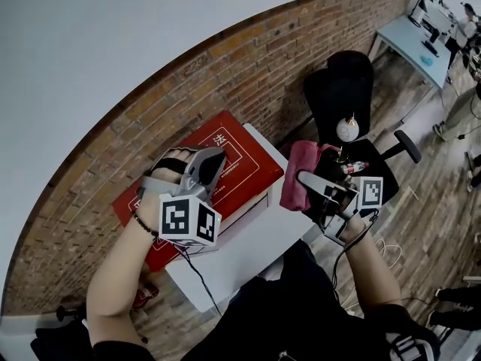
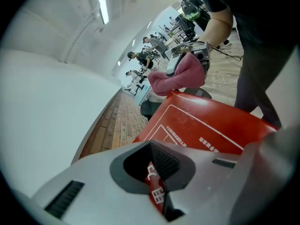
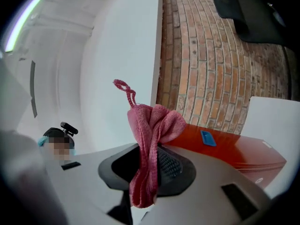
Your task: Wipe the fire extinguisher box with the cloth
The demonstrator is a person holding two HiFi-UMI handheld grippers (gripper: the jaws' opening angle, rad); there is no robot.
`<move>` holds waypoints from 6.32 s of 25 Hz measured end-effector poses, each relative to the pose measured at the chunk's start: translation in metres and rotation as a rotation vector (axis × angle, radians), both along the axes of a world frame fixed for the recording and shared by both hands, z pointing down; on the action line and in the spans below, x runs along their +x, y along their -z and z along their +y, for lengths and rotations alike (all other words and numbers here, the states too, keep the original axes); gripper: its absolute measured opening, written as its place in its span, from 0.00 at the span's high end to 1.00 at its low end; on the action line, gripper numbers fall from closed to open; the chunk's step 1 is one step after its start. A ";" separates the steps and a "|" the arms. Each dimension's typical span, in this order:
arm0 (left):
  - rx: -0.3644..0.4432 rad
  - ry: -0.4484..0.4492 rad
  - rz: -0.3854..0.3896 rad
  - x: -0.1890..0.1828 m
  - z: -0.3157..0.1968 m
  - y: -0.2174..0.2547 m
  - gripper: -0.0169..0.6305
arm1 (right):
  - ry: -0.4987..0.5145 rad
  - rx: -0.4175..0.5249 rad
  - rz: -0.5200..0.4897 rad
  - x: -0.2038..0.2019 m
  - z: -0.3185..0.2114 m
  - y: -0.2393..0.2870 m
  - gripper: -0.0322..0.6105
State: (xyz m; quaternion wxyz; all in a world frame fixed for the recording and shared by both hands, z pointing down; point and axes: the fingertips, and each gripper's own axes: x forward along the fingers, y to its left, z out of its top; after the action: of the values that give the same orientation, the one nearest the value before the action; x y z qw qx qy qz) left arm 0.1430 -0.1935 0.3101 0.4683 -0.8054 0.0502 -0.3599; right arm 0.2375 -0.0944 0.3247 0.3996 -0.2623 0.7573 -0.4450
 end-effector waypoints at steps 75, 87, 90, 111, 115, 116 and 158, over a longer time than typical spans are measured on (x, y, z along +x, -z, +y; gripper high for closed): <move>0.001 -0.358 -0.021 -0.021 0.050 -0.001 0.93 | -0.431 -0.150 -0.182 -0.088 0.012 -0.047 0.79; 0.000 -0.356 -0.020 -0.019 0.050 -0.002 0.93 | -0.441 -0.155 -0.168 -0.086 0.000 -0.047 0.79; -0.001 -0.353 -0.018 -0.019 0.049 -0.001 0.93 | -0.422 -0.153 -0.153 -0.086 -0.001 -0.047 0.79; -0.004 -0.367 -0.019 -0.021 0.051 -0.002 0.93 | -0.394 -0.201 -0.164 -0.079 -0.005 -0.088 0.79; -0.006 -0.367 -0.019 -0.021 0.050 -0.002 0.93 | -0.386 -0.211 -0.153 -0.077 -0.006 -0.097 0.79; -0.006 -0.366 -0.019 -0.021 0.050 -0.002 0.93 | -0.384 -0.212 -0.151 -0.077 -0.006 -0.099 0.79; -0.005 -0.365 -0.017 -0.022 0.050 -0.002 0.93 | -0.385 -0.390 -0.102 -0.070 -0.012 -0.209 0.79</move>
State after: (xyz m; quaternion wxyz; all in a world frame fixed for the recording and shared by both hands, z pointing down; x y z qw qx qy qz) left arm 0.1211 -0.1433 0.3119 0.5243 -0.7992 -0.1017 -0.2757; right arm 0.1677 -0.1065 0.5333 0.4563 -0.4507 0.5725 -0.5108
